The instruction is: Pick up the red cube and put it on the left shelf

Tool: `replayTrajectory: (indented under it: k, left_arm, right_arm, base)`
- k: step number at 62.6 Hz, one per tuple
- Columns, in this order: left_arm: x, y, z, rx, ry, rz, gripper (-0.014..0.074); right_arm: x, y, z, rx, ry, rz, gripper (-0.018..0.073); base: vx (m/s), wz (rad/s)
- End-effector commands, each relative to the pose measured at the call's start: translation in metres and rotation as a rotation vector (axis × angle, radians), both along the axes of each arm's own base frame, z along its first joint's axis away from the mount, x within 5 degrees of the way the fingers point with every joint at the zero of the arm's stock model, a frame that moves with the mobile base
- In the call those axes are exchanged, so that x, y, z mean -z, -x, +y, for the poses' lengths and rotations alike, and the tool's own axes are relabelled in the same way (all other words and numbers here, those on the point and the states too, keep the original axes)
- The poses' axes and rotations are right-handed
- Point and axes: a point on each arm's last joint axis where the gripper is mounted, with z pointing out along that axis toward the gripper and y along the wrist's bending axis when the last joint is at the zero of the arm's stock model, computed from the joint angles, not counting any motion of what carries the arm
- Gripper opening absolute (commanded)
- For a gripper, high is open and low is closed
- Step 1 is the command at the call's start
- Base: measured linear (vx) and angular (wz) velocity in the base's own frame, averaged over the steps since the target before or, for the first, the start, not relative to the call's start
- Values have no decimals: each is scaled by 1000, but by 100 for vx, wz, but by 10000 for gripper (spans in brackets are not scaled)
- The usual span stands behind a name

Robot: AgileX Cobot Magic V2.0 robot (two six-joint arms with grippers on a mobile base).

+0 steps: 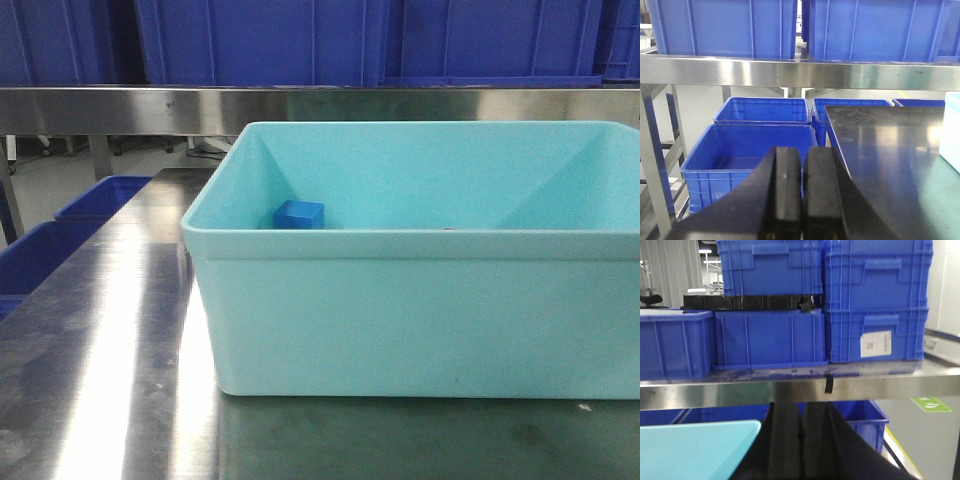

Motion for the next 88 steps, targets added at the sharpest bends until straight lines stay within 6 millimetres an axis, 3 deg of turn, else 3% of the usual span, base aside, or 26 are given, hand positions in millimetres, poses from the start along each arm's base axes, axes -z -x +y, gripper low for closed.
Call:
replayTrajectory:
  k: [1, 11, 20, 32, 40, 49, 58, 64, 88]
  left_arm:
    - [-1, 0, 1, -5, 16, -75, 102]
    - [-1, 0, 1, -5, 16, -75, 102]
    - [-1, 0, 1, -5, 16, -75, 102]
    - [-1, 0, 1, -5, 16, -75, 102]
    - [-1, 0, 1, -5, 16, -75, 102]
    - [-1, 0, 1, -5, 16, -75, 102]
    - [-1, 0, 1, -5, 16, -75, 101]
    - [-1, 0, 1, -5, 16, -75, 102]
    - [-1, 0, 1, -5, 16, -75, 101]
  right_arm:
    - [-42, -2, 0, -4, 40, 14, 54]
    - [-88, -22, 7, -142, 37, 122, 54]
    - [-119, -56, 24, -296, 52, 283, 54]
    - [-136, -116, 74, -504, 123, 534, 55]
    - [-124, -155, 111, -576, 172, 690, 77]
    - [-98, -195, 137, -553, 92, 849, 258]
    - [-69, -218, 150, -495, -29, 971, 449]
    - [-50, -229, 156, -453, -85, 1046, 519]
    - [0, -254, 168, -325, -202, 1207, 552]
  base:
    - [0, 0]
    - [0, 0]
    - [0, 0]
    - [0, 0]
    - [0, 0]
    - [0, 0]
    - [0, 0]
    - [0, 0]
    - [0, 0]
